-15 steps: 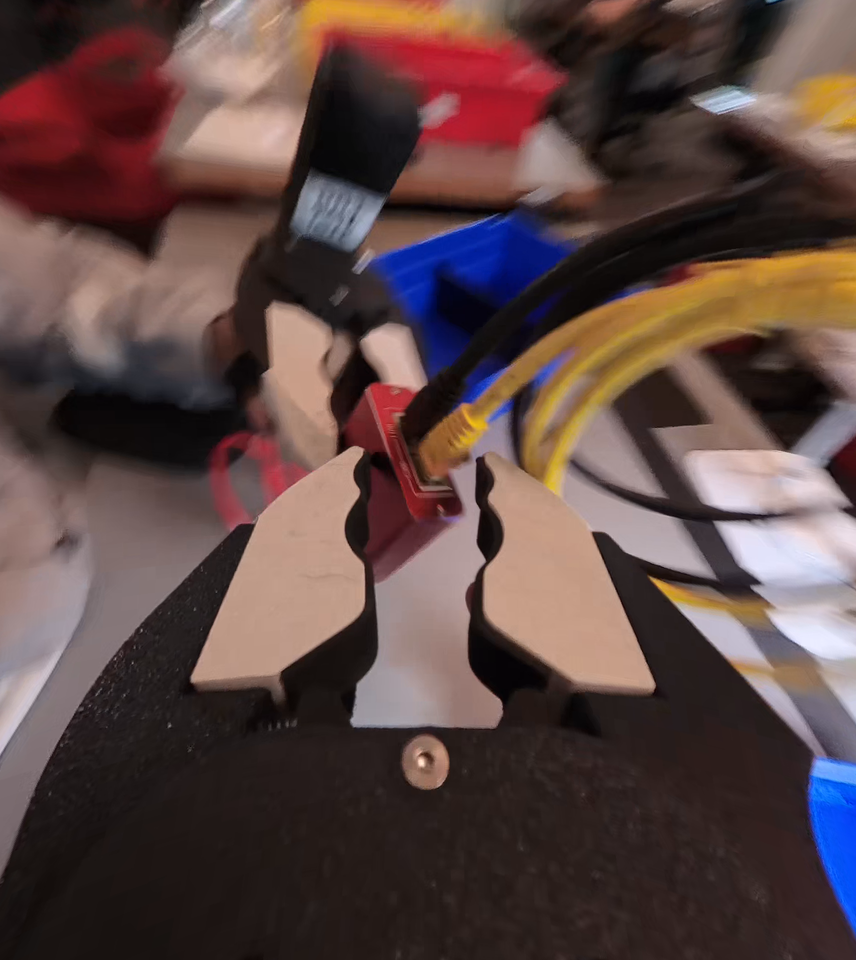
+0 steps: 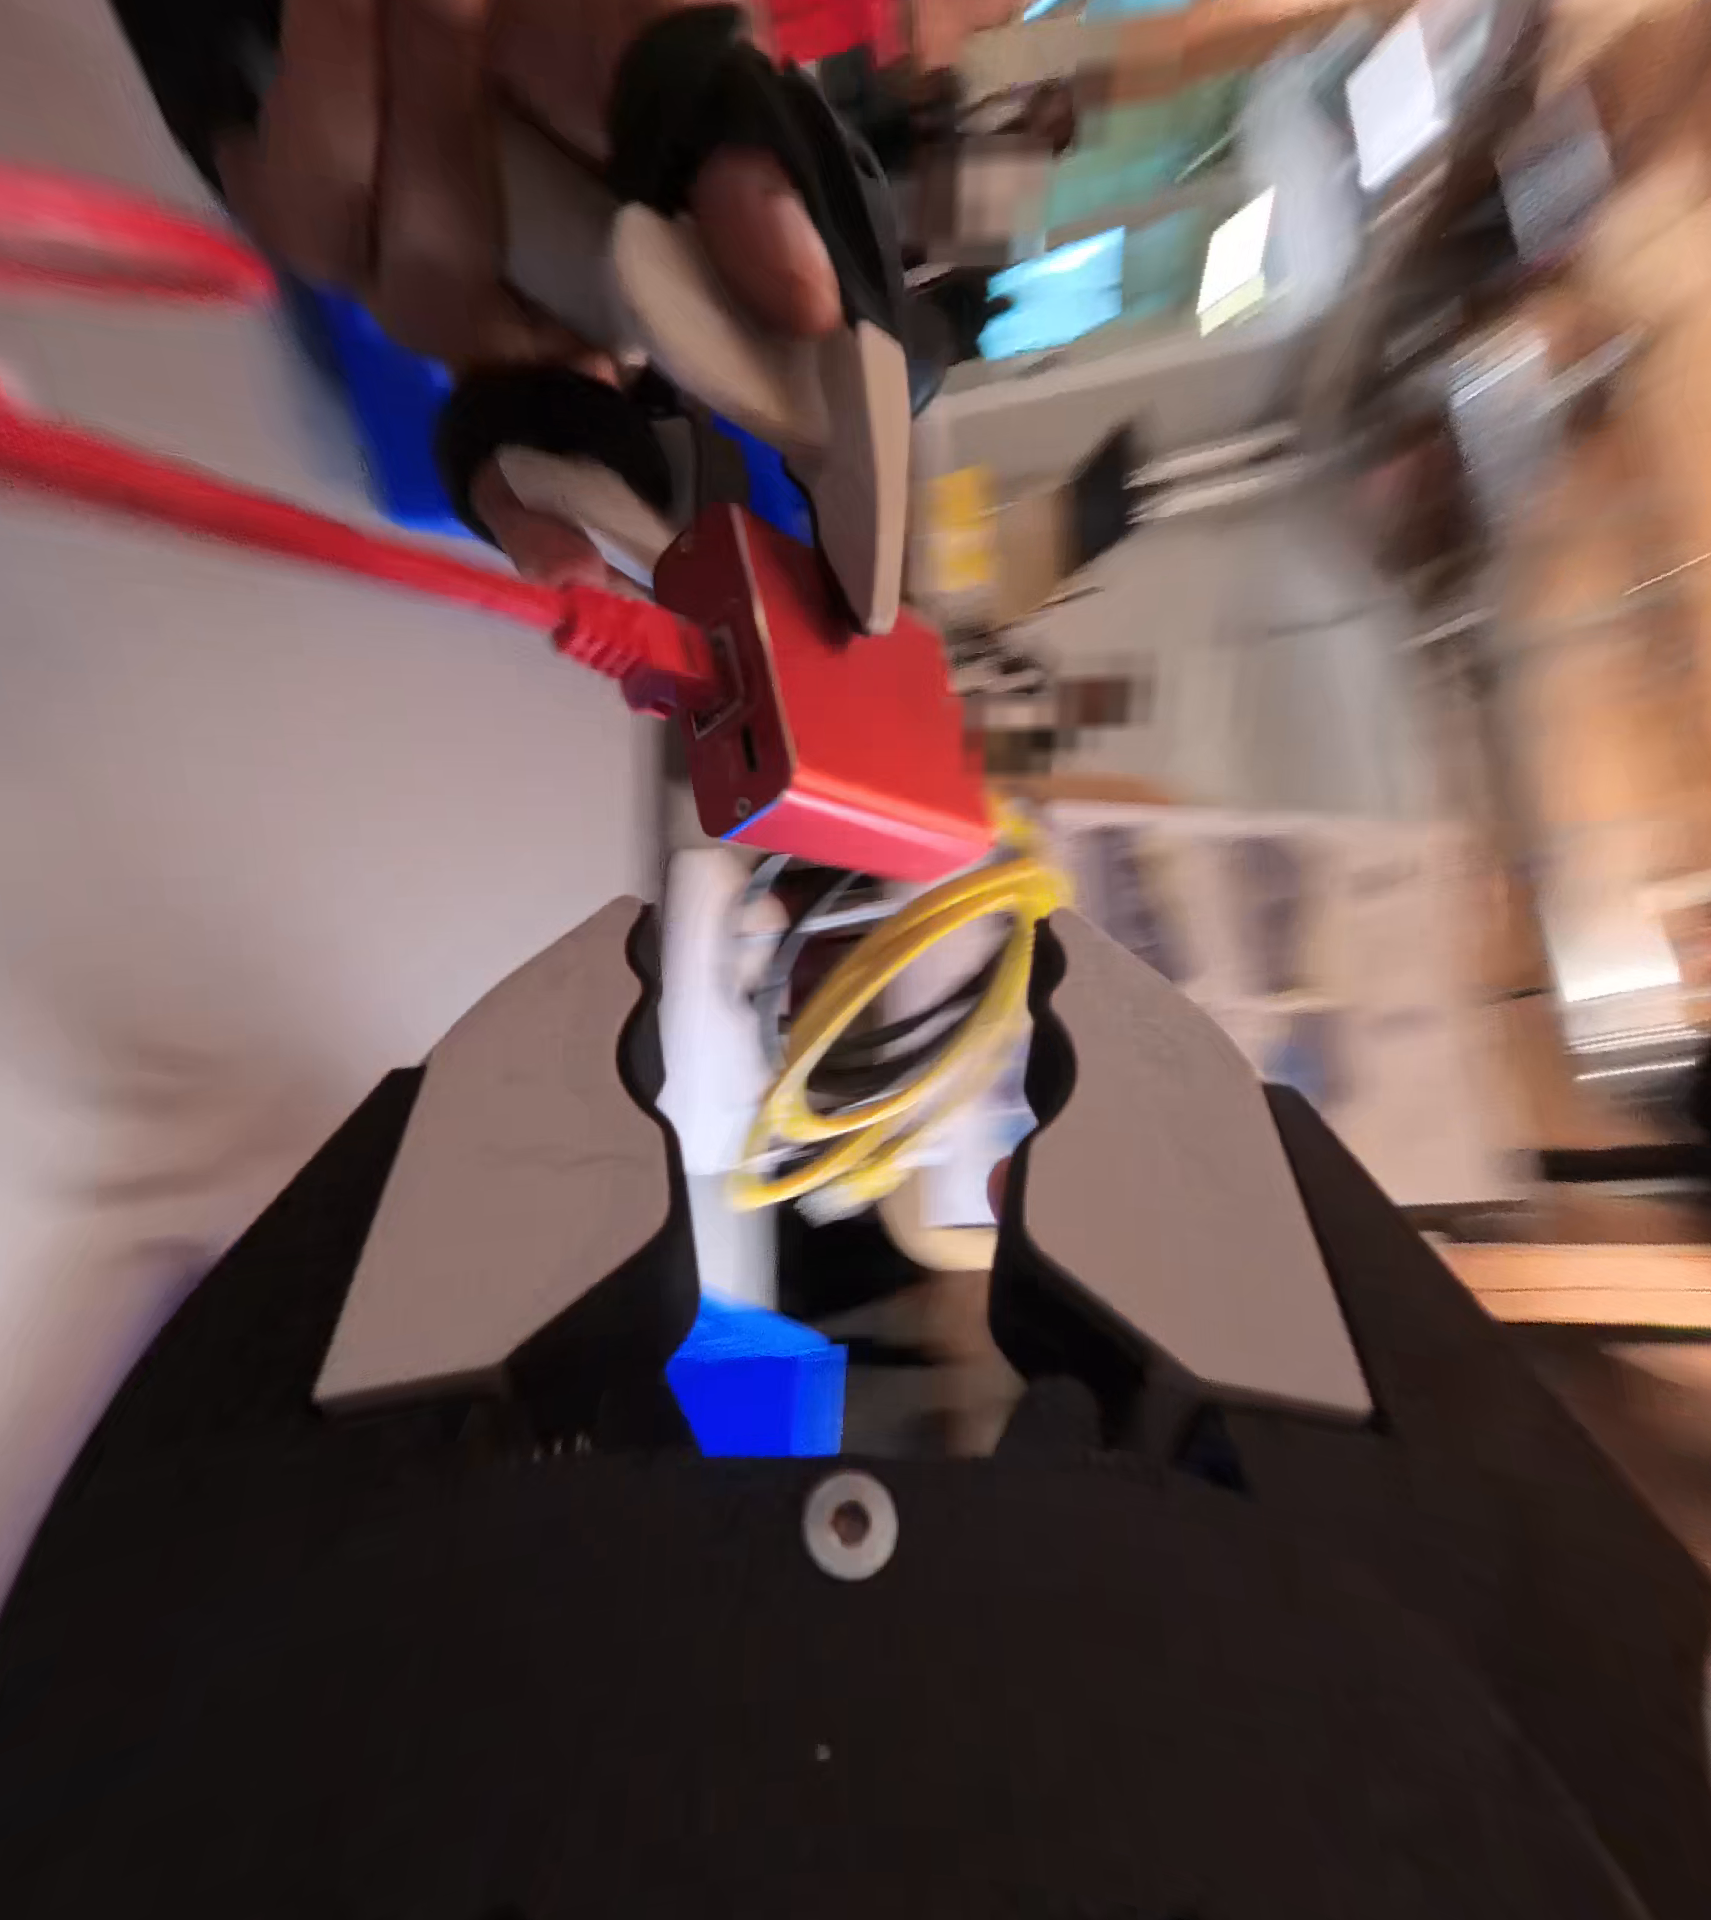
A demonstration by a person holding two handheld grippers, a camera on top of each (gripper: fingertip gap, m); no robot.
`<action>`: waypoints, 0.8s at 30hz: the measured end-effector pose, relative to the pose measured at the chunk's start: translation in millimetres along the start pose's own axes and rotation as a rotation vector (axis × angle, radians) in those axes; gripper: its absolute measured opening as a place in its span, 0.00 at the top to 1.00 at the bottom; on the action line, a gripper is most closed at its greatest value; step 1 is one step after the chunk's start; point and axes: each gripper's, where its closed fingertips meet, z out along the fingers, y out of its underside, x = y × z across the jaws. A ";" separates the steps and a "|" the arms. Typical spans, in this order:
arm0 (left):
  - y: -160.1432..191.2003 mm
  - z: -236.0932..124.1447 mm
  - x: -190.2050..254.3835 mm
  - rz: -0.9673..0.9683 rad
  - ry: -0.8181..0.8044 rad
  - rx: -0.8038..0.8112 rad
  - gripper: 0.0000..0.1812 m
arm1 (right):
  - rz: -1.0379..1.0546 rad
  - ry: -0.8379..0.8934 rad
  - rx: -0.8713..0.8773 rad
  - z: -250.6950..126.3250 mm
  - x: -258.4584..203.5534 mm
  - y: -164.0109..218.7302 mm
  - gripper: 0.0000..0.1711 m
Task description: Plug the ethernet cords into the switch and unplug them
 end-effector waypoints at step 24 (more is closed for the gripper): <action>-7.8 -65.4 5.7 0.722 -0.418 -0.095 0.78 | 0.894 0.032 -0.211 -20.8 177.9 179.2 0.83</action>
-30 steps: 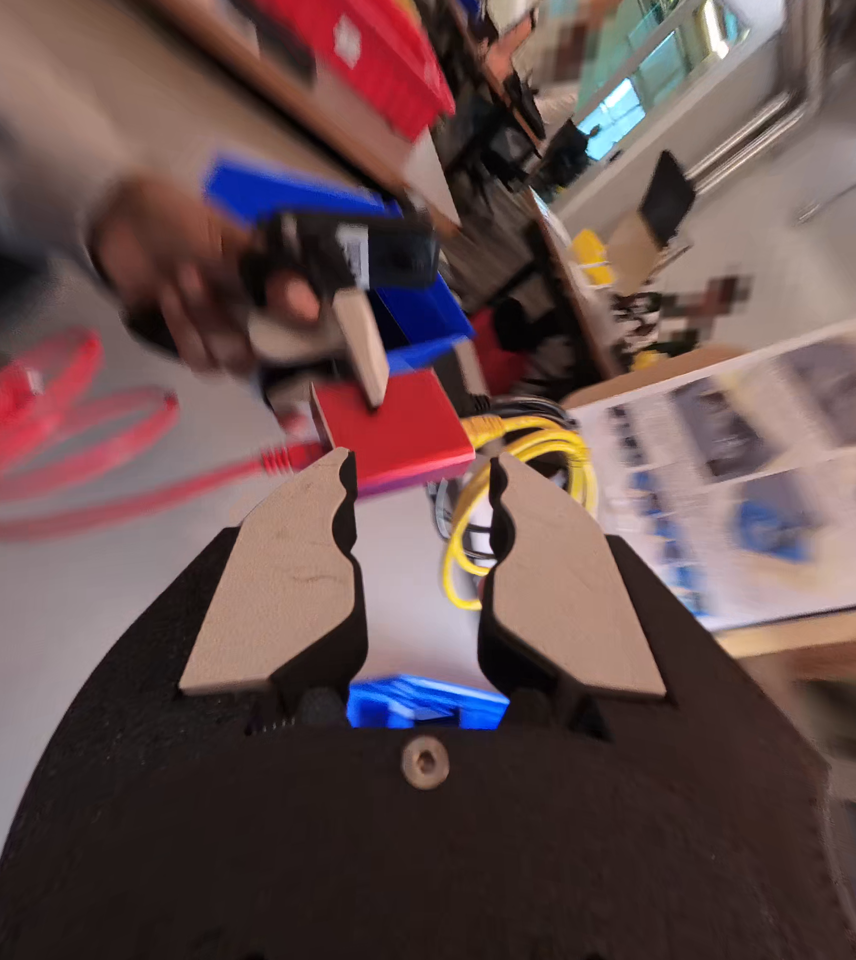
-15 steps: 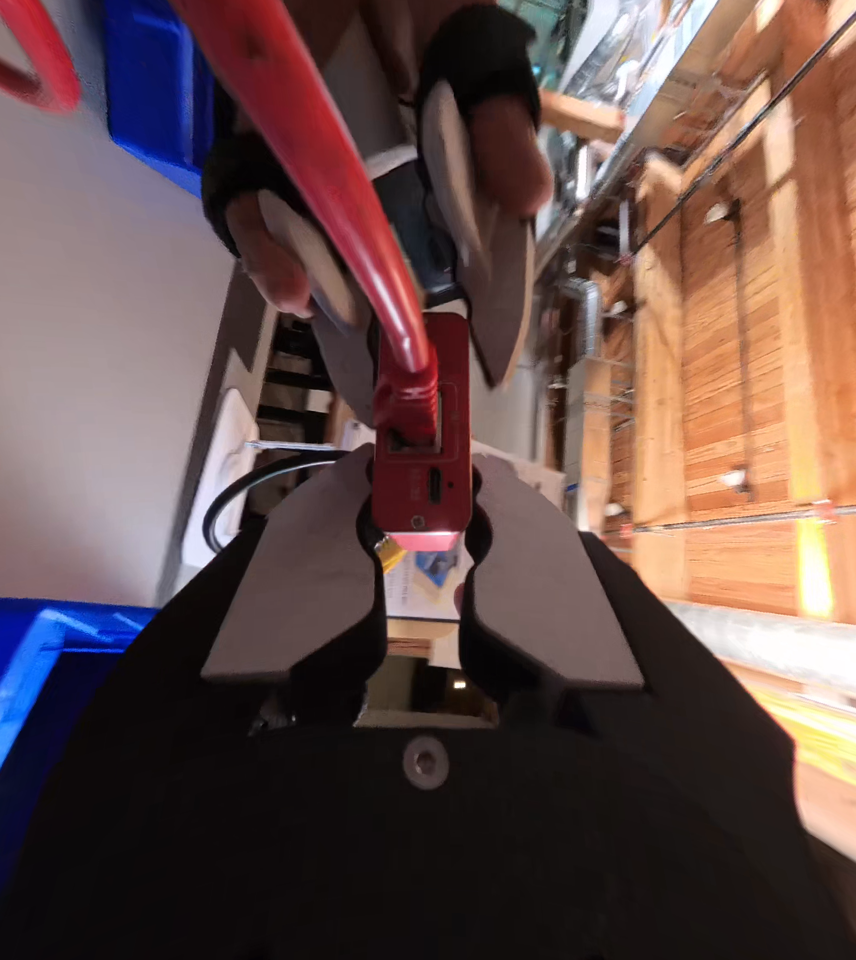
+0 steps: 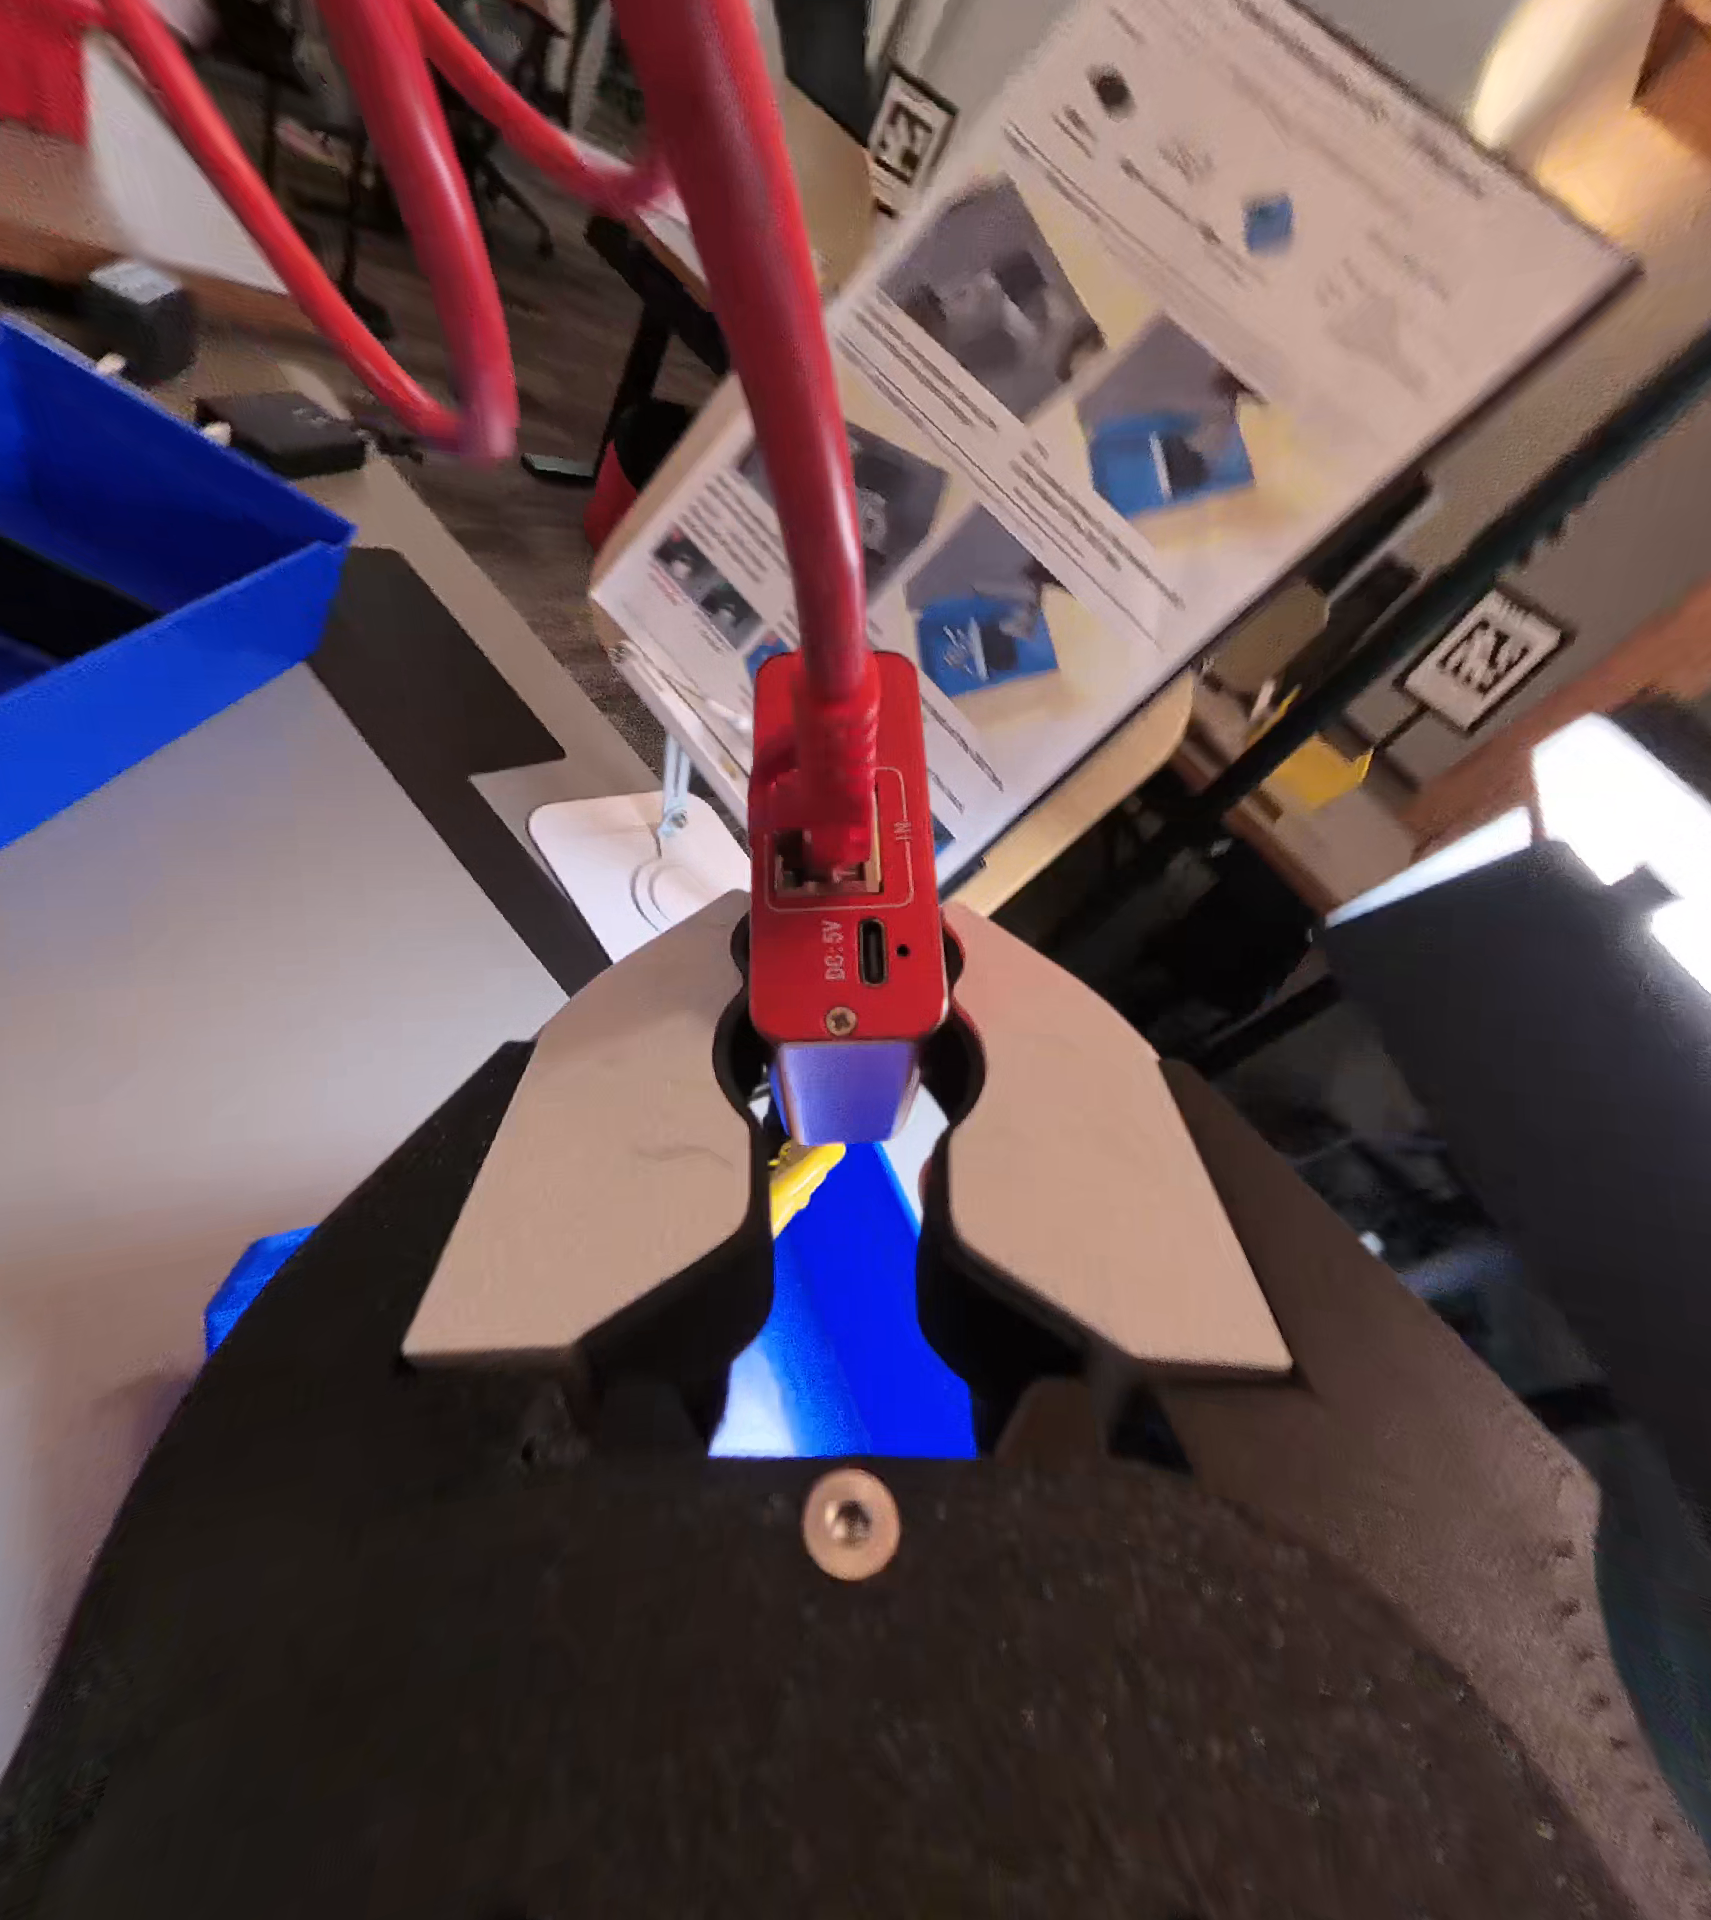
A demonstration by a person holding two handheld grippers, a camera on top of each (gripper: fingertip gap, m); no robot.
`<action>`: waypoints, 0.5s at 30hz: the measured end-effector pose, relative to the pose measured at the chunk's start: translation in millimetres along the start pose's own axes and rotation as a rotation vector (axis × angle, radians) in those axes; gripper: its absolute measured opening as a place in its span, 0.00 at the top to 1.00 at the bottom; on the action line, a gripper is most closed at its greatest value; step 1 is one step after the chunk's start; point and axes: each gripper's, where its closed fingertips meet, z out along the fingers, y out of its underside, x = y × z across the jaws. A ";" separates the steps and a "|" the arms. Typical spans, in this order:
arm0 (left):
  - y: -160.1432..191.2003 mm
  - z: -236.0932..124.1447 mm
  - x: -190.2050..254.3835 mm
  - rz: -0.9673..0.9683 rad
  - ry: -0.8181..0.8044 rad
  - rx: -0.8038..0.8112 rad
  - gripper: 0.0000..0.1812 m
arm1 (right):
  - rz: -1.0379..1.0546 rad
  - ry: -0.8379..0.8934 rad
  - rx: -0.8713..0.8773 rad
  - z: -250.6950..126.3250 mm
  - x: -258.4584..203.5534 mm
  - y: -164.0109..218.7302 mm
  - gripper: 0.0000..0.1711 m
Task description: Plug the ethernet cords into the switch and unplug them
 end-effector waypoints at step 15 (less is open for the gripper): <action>62.7 1.0 -18.7 0.009 -0.060 -0.165 0.79 | 0.408 0.024 -0.259 52.2 35.6 248.6 0.83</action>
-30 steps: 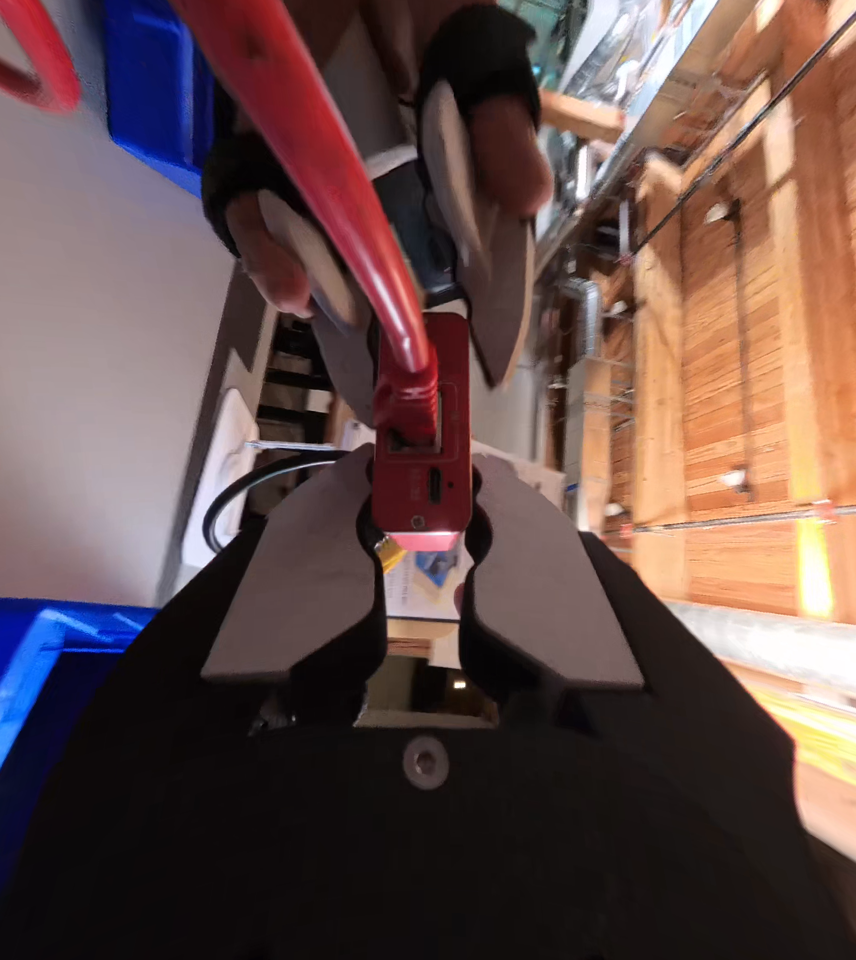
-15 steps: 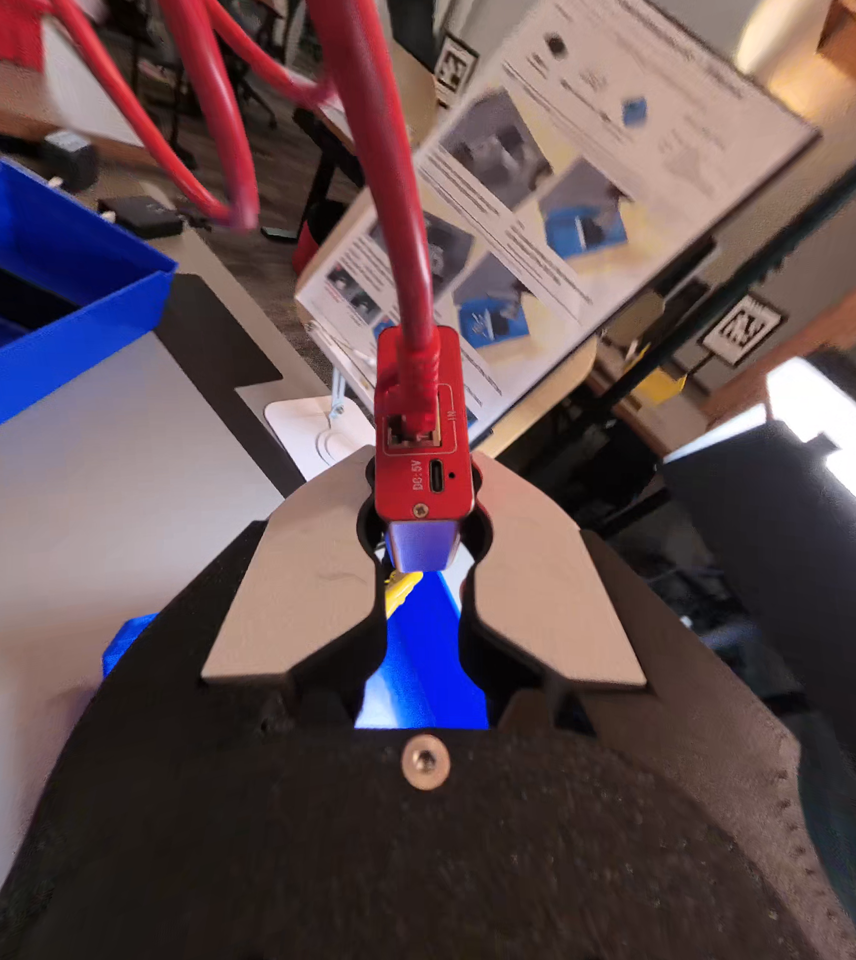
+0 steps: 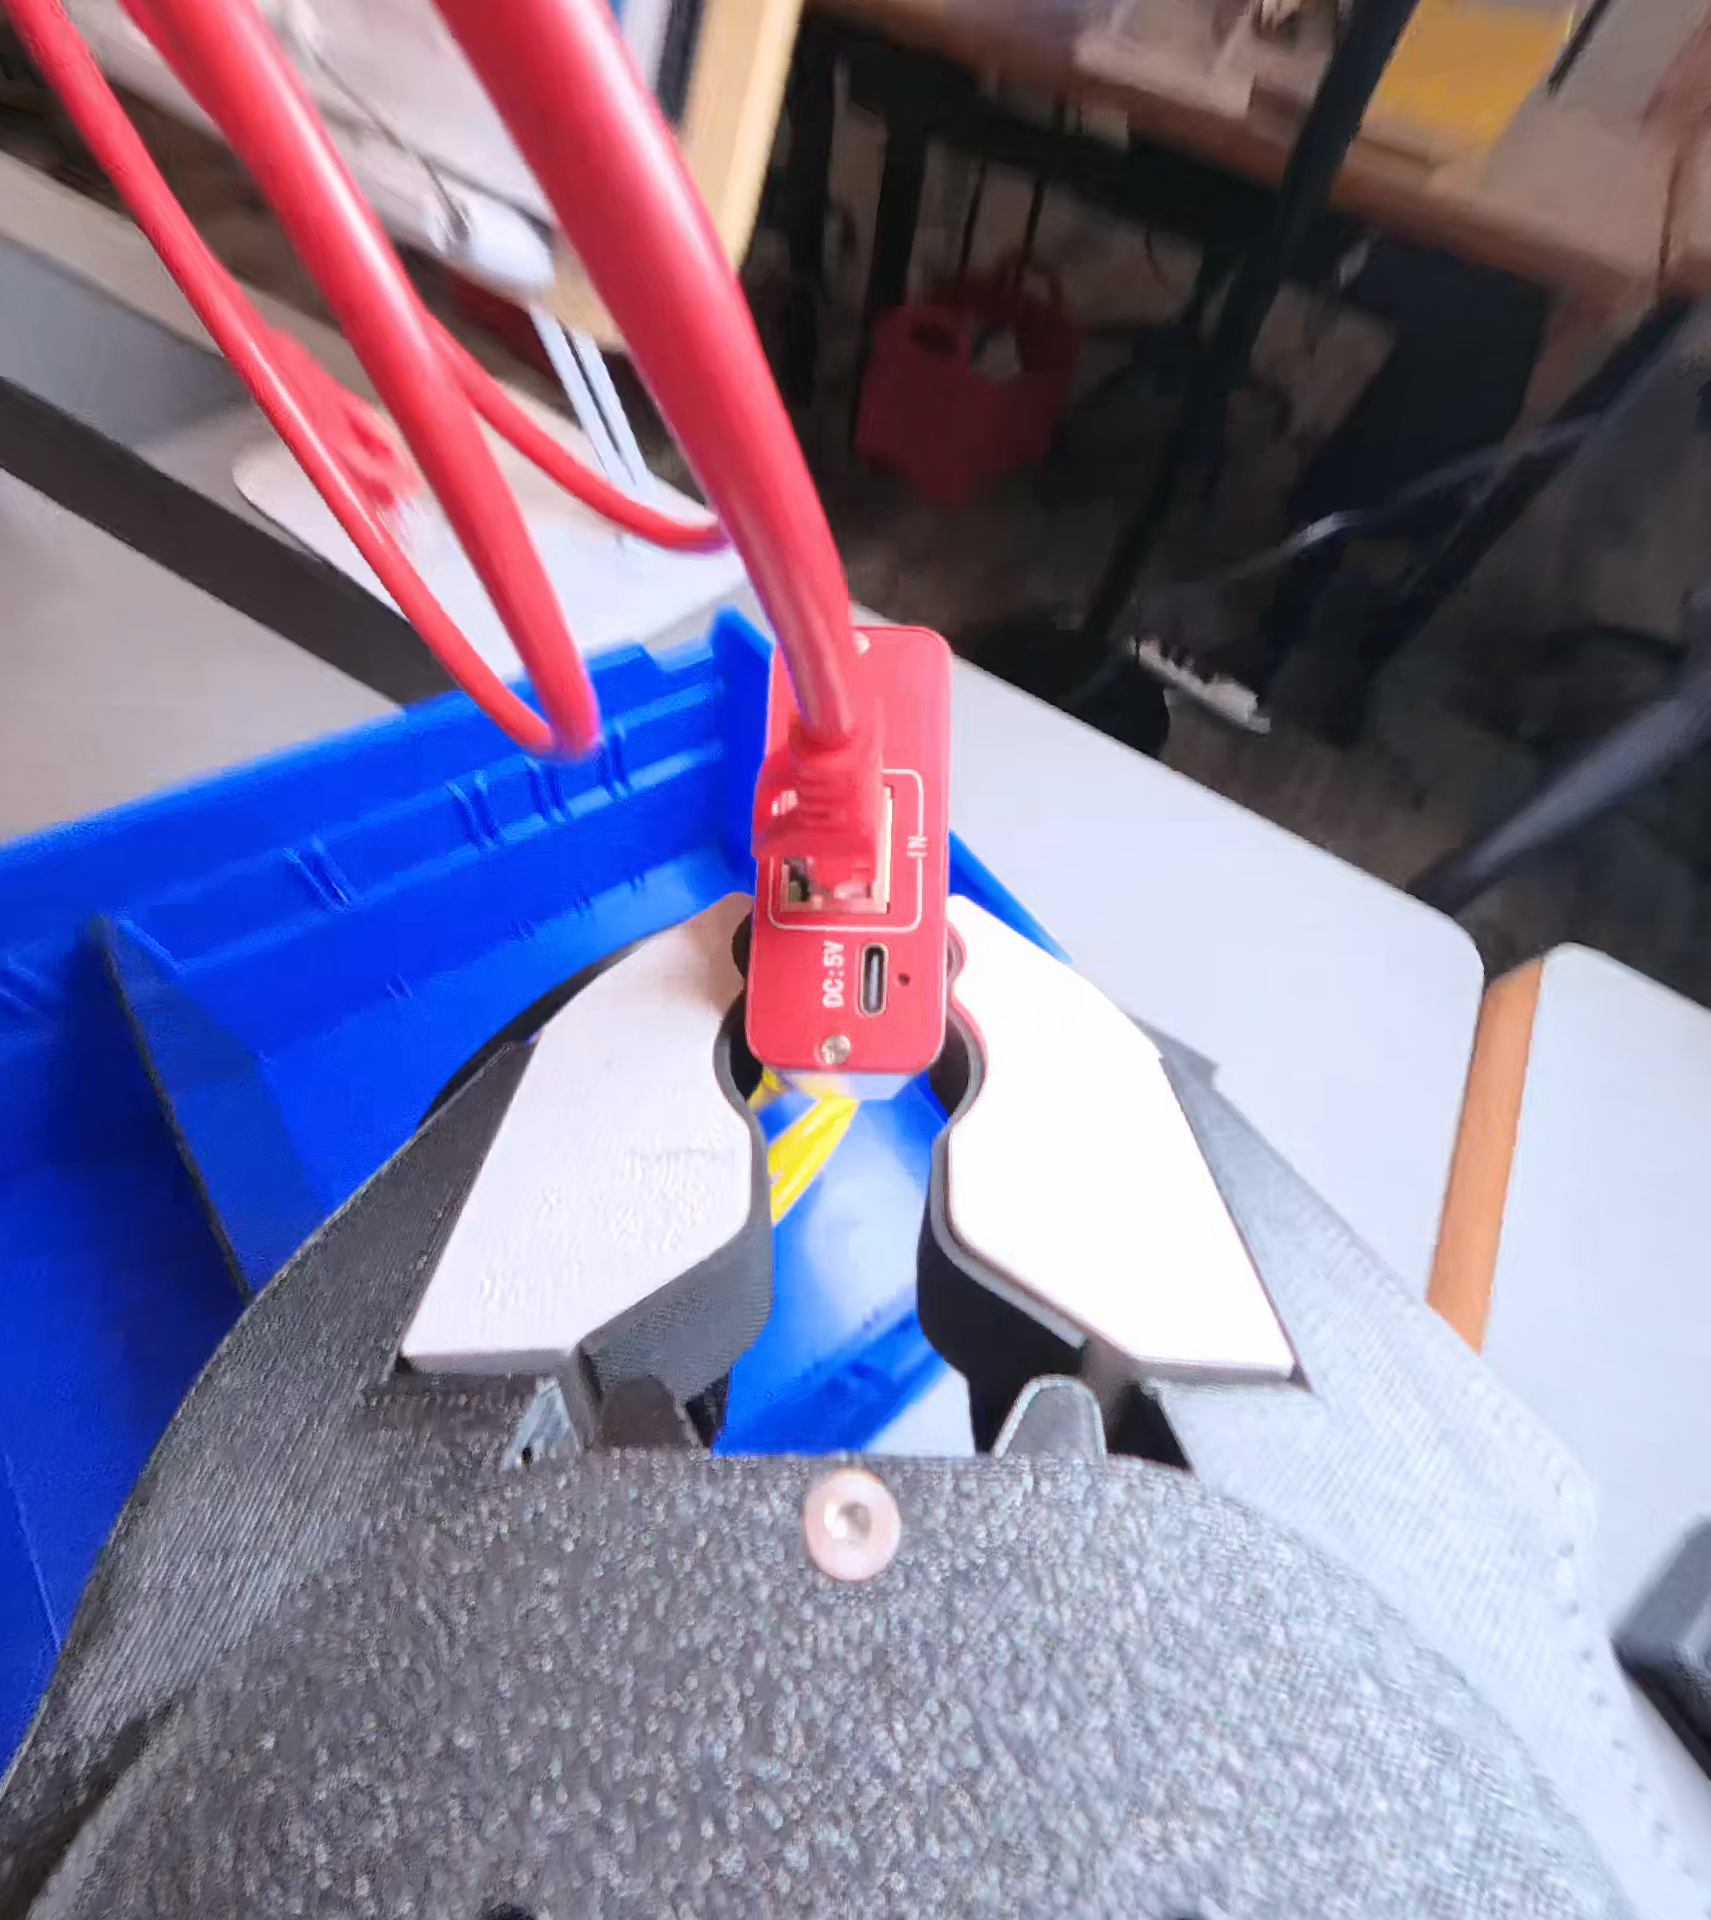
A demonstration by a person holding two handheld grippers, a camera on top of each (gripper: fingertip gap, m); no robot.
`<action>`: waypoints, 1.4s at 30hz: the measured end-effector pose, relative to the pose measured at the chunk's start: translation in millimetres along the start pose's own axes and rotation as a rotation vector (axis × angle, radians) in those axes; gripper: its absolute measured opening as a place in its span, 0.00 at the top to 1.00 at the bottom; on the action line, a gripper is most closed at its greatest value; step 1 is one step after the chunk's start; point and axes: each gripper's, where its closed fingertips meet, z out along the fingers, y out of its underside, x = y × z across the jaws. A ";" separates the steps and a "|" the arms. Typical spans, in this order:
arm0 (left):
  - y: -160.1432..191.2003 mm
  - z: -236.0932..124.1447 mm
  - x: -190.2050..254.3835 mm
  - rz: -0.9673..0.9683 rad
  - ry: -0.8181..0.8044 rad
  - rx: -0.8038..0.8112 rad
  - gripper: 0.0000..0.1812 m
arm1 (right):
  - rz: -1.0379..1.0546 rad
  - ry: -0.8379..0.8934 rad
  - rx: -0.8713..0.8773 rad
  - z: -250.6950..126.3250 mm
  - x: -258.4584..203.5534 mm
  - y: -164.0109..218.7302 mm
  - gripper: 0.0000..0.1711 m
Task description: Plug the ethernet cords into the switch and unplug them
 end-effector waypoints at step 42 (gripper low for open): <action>30.9 -94.2 -103.7 0.355 -0.731 -0.396 0.68 | -0.354 -0.135 -0.246 -108.7 -154.4 34.9 0.68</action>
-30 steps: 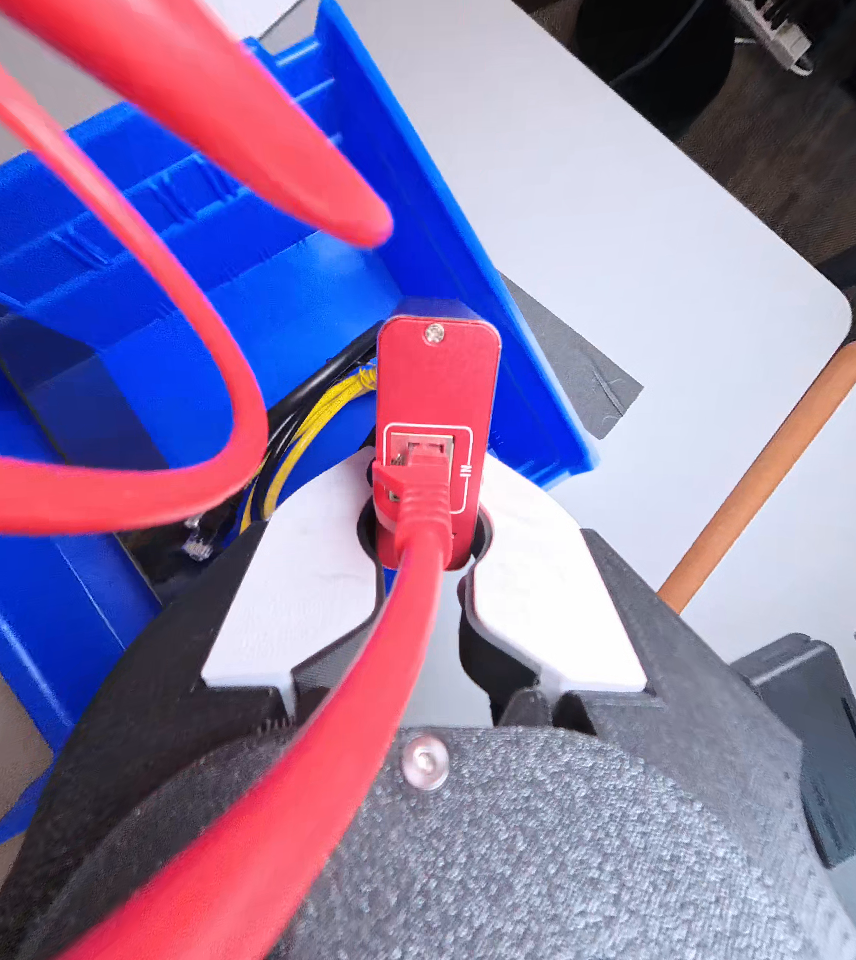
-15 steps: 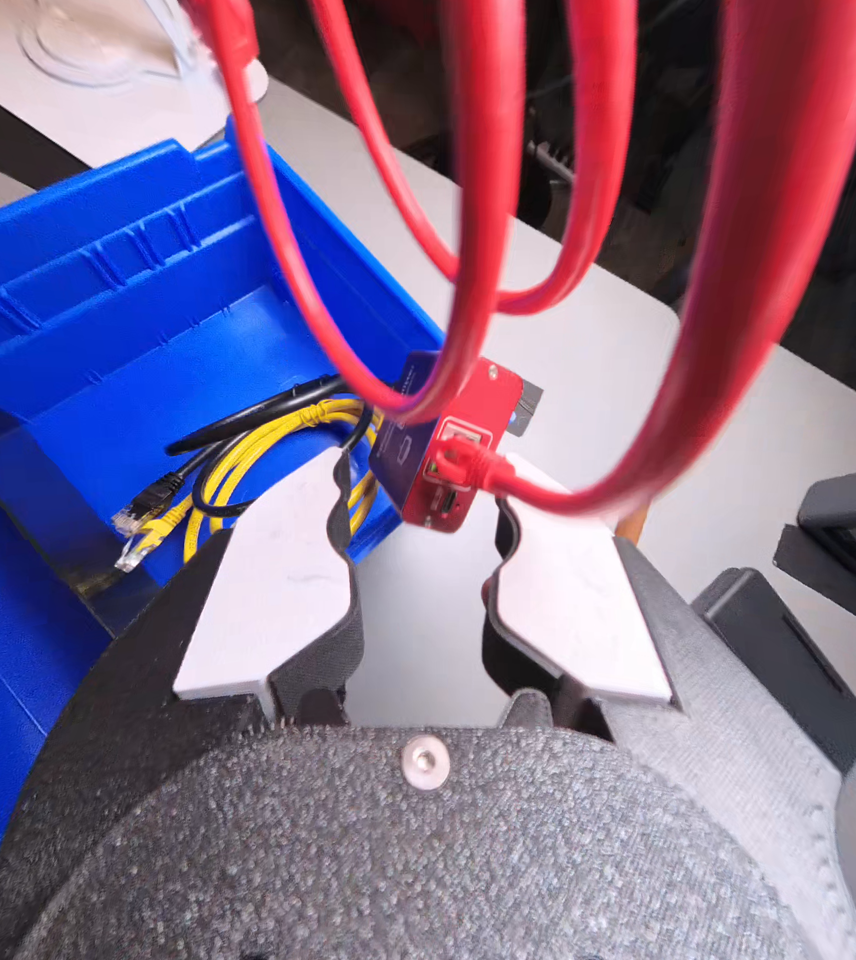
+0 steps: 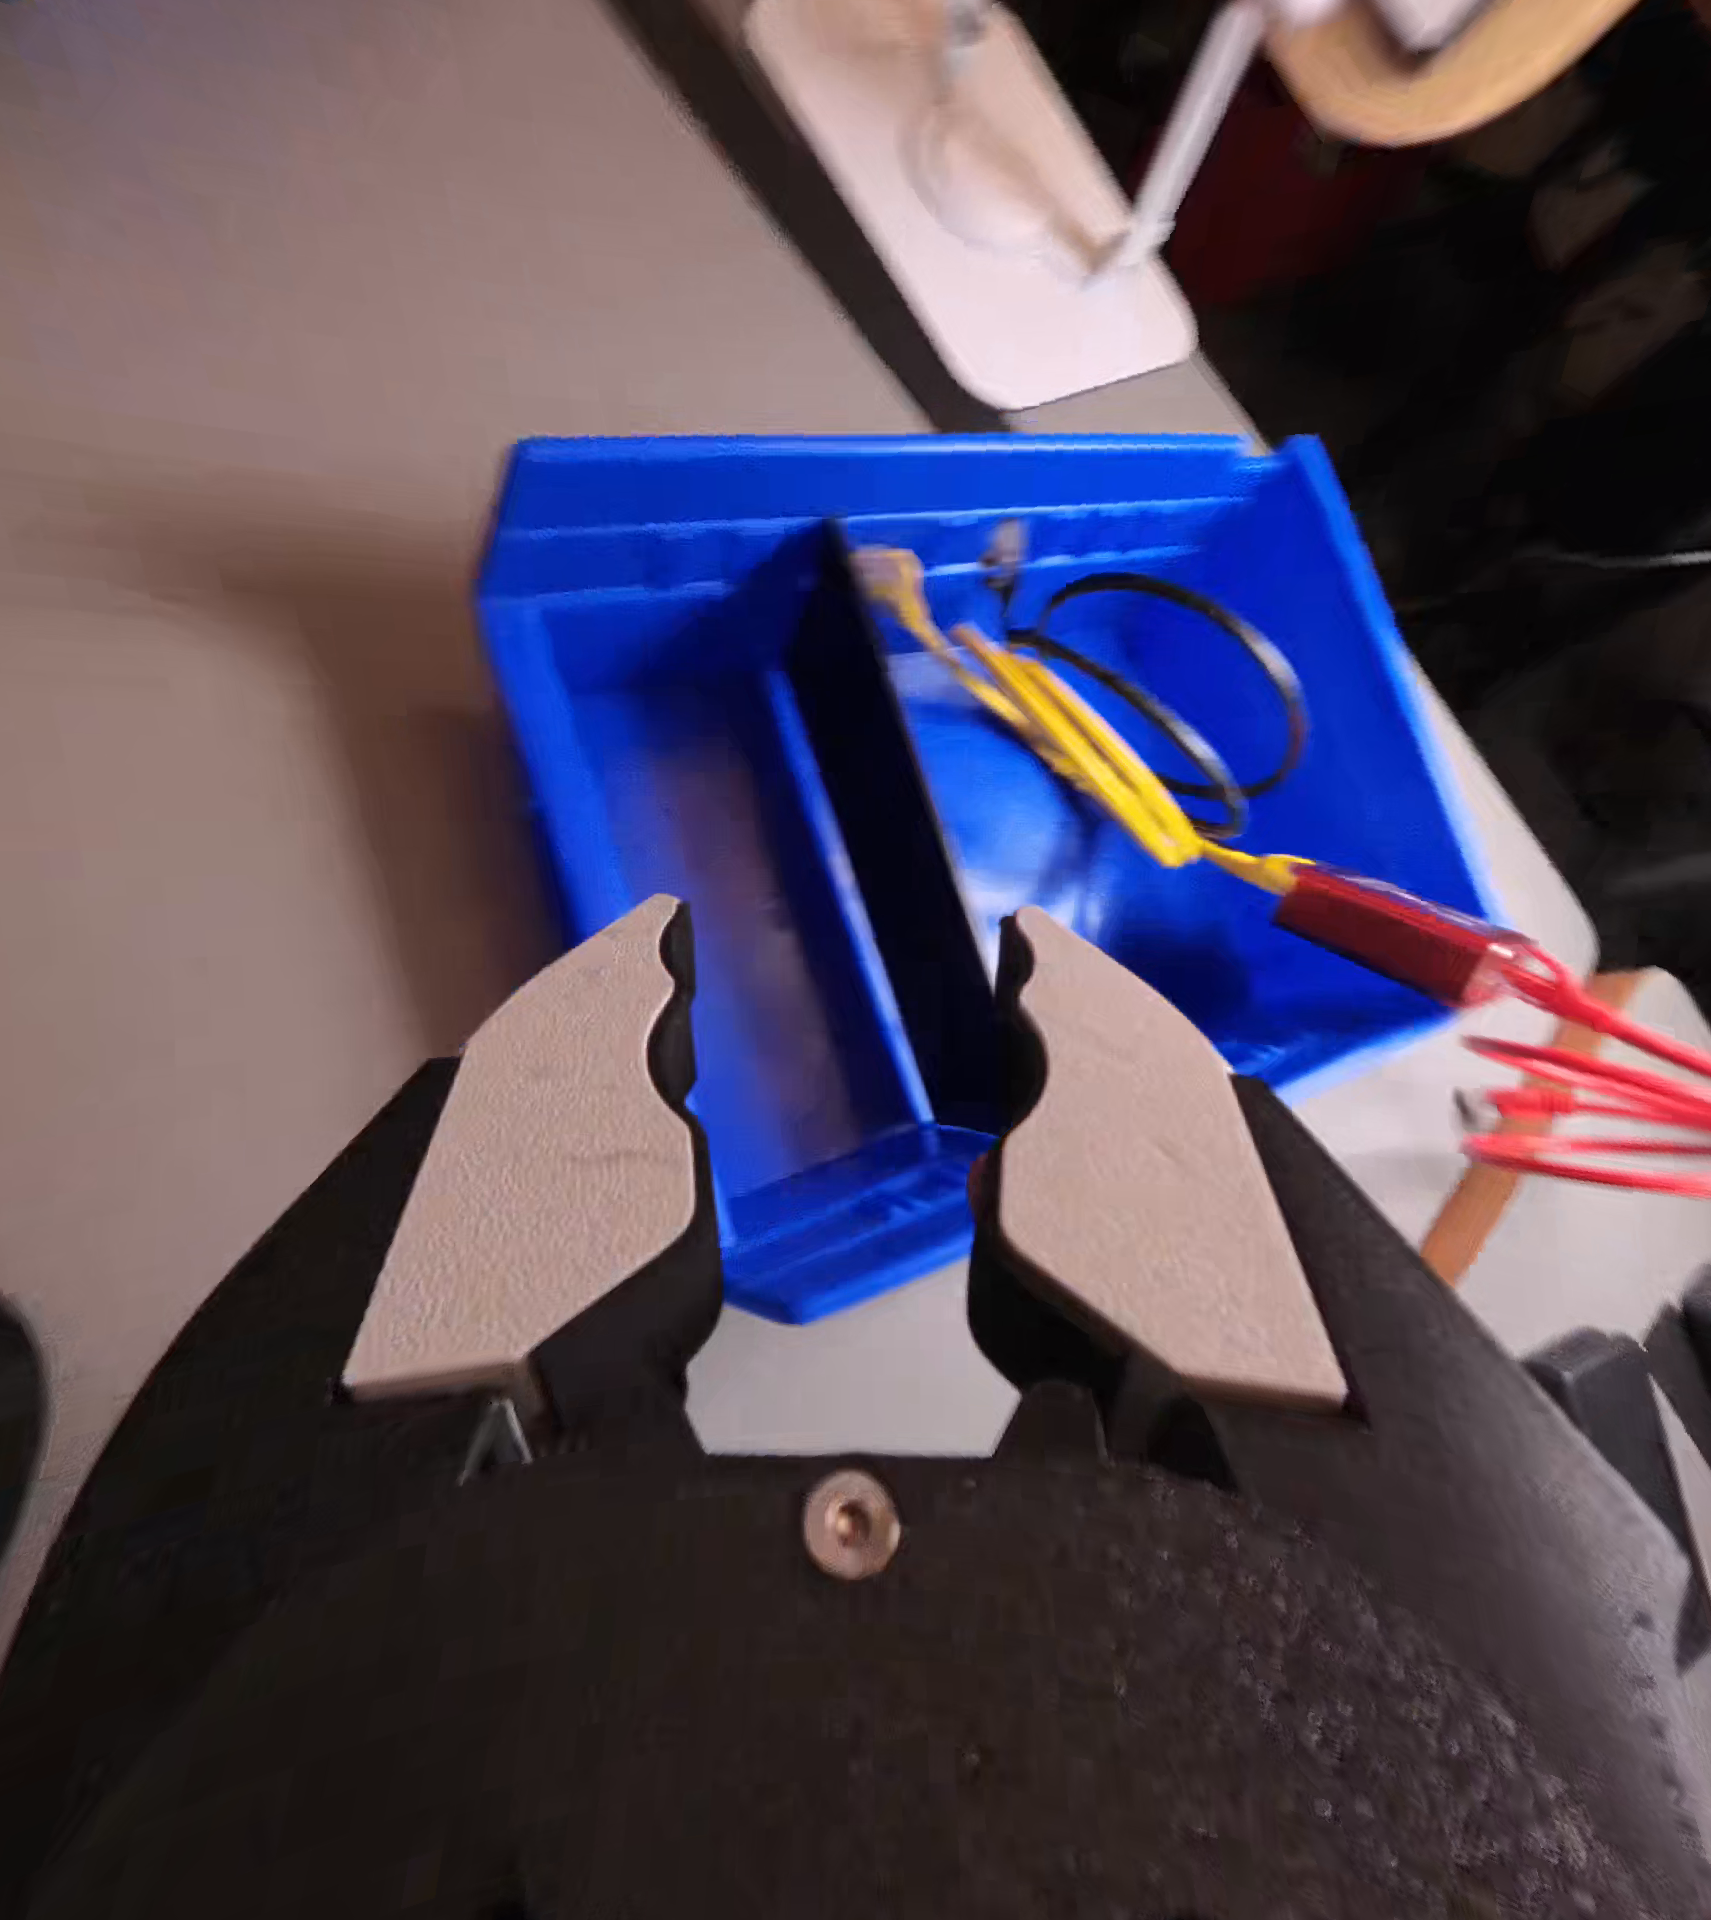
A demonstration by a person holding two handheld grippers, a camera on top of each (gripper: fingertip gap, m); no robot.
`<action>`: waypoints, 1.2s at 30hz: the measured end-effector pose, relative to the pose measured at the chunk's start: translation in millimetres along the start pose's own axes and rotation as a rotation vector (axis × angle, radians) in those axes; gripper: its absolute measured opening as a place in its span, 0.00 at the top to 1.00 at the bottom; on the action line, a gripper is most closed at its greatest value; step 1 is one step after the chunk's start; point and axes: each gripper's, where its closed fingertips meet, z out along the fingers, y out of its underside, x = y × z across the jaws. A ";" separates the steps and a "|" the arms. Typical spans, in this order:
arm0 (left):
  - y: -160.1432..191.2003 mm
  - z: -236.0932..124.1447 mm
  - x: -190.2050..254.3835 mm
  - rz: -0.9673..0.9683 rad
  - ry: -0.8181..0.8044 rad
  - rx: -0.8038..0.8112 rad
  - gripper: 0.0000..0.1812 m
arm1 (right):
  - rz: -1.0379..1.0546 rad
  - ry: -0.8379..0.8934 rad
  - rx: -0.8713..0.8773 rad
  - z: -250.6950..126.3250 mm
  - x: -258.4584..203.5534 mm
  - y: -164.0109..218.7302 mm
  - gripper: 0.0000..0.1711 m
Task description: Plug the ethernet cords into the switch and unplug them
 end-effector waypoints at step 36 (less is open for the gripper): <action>-41.8 82.4 124.3 0.656 0.348 0.051 0.81 | -0.551 -0.119 0.087 38.0 -202.7 -25.8 0.84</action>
